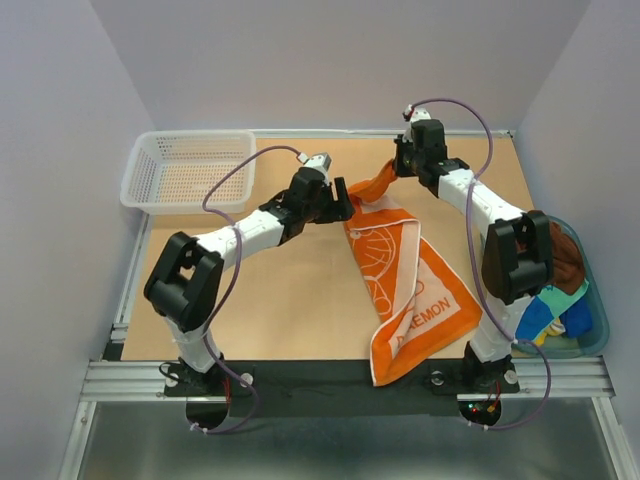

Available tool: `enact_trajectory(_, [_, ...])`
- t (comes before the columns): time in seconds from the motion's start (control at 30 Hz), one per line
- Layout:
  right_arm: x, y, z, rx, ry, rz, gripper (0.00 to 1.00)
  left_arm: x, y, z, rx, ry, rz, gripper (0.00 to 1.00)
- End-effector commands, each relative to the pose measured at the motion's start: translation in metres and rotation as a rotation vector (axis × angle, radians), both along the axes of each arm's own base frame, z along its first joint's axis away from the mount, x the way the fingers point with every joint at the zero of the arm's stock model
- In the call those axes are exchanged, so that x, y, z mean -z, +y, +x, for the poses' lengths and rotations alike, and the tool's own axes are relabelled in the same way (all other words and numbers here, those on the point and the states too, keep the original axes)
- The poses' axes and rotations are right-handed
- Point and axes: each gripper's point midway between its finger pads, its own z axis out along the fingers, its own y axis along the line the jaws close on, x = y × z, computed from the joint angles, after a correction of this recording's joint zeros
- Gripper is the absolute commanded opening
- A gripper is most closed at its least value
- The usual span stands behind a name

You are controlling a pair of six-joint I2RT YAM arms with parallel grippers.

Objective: Fold and stack the towels
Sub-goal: Flatten out the crumpled towel

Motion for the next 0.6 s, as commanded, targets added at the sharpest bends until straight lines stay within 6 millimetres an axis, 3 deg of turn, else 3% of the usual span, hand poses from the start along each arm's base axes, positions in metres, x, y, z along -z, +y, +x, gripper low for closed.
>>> enact_trajectory(0.0, [0.005, -0.003, 0.002, 0.022, -0.009, -0.017, 0.00, -0.027, -0.023, 0.026, -0.074, -0.019, -0.118, 0.77])
enact_trajectory(0.33, [0.023, -0.004, -0.002, 0.017, 0.027, -0.032, 0.01, 0.027, -0.042, 0.036, -0.118, 0.103, -0.065, 0.62])
enact_trajectory(0.57, [0.030, -0.004, -0.004, 0.015, 0.042, -0.034, 0.00, 0.056, -0.035, 0.035, -0.174, 0.157, -0.014, 0.54])
